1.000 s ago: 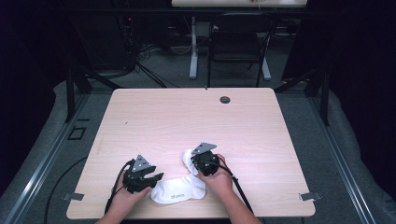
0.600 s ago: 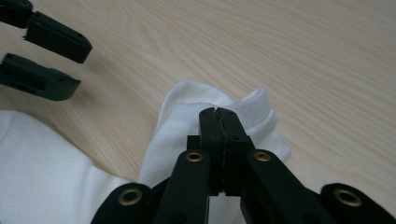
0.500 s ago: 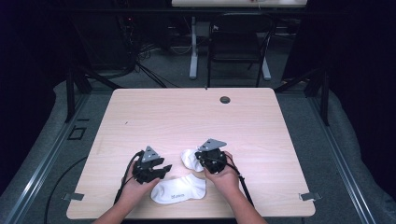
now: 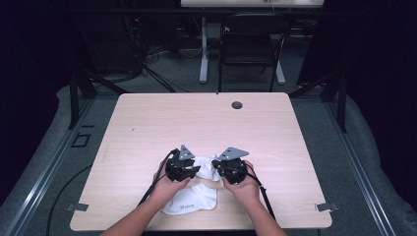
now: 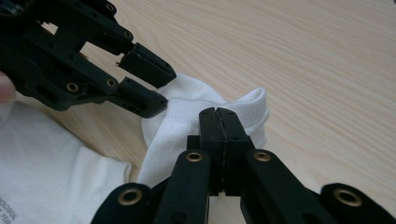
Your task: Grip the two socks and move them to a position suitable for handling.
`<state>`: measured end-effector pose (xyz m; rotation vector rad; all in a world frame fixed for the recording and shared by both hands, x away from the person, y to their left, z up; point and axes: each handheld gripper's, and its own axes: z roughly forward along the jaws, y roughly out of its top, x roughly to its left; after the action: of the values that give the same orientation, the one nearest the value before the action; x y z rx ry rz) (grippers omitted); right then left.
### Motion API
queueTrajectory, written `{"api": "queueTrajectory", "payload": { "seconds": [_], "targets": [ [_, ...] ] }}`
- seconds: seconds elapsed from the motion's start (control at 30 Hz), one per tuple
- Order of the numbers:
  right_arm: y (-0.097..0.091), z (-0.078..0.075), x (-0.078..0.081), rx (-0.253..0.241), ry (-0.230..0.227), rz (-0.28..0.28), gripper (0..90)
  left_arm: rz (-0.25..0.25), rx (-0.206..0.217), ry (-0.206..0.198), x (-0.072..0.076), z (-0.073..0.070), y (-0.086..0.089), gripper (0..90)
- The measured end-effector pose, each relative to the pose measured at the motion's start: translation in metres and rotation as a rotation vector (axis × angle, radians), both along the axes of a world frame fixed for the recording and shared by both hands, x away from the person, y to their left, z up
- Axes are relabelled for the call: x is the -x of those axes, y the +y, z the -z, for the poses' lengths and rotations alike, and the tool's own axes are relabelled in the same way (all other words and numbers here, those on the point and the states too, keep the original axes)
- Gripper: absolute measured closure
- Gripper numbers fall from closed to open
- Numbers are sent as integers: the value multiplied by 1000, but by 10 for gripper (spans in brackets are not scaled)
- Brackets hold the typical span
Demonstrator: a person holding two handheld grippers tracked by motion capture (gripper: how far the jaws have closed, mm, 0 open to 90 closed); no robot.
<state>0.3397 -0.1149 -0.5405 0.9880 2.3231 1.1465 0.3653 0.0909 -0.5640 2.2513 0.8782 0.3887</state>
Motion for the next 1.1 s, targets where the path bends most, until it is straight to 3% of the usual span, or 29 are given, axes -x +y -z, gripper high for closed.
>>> {"api": "queueTrajectory", "payload": {
  "seconds": [0.07,0.23,0.37,0.4,0.43,0.5,0.6,0.7,0.73,0.8,0.83,0.9,1.1],
  "targets": [
    [-8,-1,1,-3,-1,11,900,2,-32,28,-3,5,-1,585],
    [-19,1,1,-12,10,27,900,-6,-20,41,-5,8,-1,592],
    [-27,3,2,-29,26,49,890,2,11,58,-6,9,-1,680],
    [-26,3,2,-39,31,48,848,7,11,58,-5,9,-2,717],
    [-19,4,2,-37,47,28,778,16,5,54,-4,9,-3,772],
    [-15,5,3,-39,48,17,750,19,-1,50,-3,9,-4,794],
    [7,11,1,-34,68,-2,615,15,13,63,-4,9,-4,815],
    [15,15,-1,5,72,3,584,13,11,62,-3,9,-4,824],
    [22,21,-4,47,94,2,632,12,7,58,-3,9,-5,829],
    [24,25,-6,78,101,13,747,9,5,55,-2,8,-4,834],
    [24,25,-6,78,101,13,747,9,5,55,-2,8,-4,836],
    [21,25,-4,78,94,16,900,-8,-3,48,-2,7,-2,839],
    [8,17,-1,43,71,23,900,-47,21,58,-5,5,8,844]
  ]
}}
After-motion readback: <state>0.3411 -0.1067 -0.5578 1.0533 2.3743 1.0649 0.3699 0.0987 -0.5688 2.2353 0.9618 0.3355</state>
